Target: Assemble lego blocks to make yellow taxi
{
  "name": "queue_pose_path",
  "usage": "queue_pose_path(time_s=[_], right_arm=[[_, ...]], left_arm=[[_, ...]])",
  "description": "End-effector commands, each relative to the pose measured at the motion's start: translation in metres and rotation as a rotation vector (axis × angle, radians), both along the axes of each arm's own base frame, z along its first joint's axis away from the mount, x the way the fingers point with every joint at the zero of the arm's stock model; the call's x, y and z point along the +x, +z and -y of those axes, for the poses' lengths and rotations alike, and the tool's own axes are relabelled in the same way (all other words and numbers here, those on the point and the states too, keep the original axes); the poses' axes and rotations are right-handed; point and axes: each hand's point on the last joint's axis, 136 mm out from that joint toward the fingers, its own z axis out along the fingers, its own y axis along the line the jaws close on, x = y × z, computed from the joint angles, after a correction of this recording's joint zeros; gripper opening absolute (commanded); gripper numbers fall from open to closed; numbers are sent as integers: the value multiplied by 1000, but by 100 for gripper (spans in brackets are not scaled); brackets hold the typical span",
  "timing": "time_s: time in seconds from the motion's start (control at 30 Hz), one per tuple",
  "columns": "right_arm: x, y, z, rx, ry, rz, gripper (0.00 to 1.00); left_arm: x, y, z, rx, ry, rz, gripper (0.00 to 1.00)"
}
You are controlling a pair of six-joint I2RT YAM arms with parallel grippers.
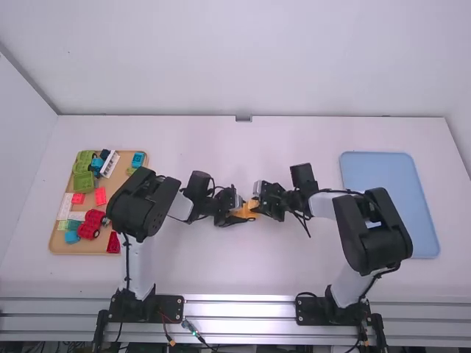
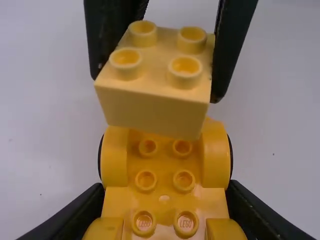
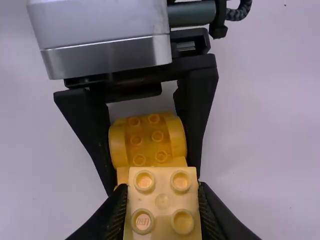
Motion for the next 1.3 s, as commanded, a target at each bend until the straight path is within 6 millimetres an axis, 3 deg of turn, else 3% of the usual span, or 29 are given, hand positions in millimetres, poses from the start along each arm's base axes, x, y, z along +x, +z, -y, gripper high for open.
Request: queue_pose_path(time_s=[0.0,0.17,1.27], right_arm=[[-6,-3,-2,4,24,-7,4],[-6,-3,-2,5,27,-2,0],[-22,-12,-9,4,91,-23,0]], left_arm=[[-9,-6,2,-9,-15,-46,58],[-10,-6,2,-9,-15,-46,57],[-21,-10,3,-1,-53,-69,52]])
